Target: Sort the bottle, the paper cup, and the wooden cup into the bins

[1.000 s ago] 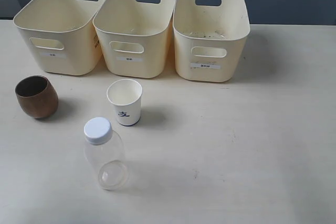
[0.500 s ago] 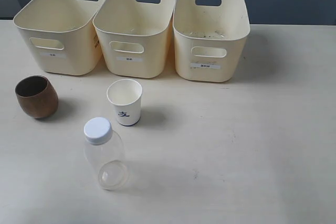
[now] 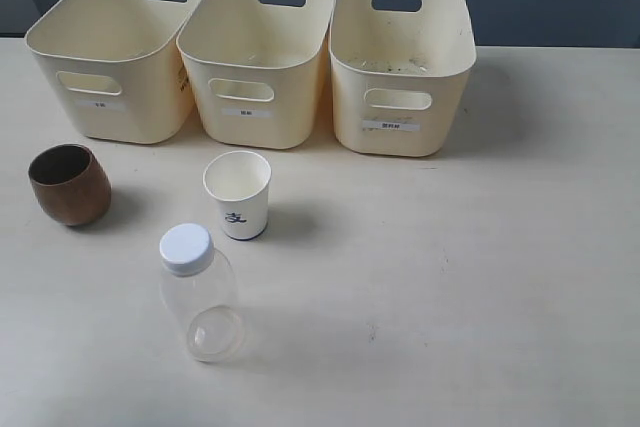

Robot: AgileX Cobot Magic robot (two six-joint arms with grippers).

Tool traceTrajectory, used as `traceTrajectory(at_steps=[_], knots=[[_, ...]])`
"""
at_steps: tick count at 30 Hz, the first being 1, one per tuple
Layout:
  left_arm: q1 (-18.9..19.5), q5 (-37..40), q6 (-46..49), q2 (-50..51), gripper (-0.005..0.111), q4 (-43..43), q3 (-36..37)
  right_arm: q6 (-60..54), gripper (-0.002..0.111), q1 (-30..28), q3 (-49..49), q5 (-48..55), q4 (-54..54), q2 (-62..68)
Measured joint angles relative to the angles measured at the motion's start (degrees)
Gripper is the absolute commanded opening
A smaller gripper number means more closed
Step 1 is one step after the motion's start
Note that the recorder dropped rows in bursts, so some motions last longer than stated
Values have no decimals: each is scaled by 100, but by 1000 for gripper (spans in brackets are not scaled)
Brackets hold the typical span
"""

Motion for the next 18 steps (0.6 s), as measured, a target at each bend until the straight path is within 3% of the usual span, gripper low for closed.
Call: traceTrajectory(at_steps=[4, 6, 11, 18], knots=[[0, 0, 0, 0, 0, 0, 0, 1396, -1, 17, -802, -2262, -1385, 1878], [0, 0, 0, 0, 0, 0, 0, 1448, -1, 122, -960, -2656, -1509, 2460], [0, 0, 0, 0, 0, 0, 0, 1038, -1, 874, -938, -2029, -1599, 2915], [0, 0, 0, 0, 0, 0, 0, 501, -1, 2559, -938, -345, -1589, 3337]])
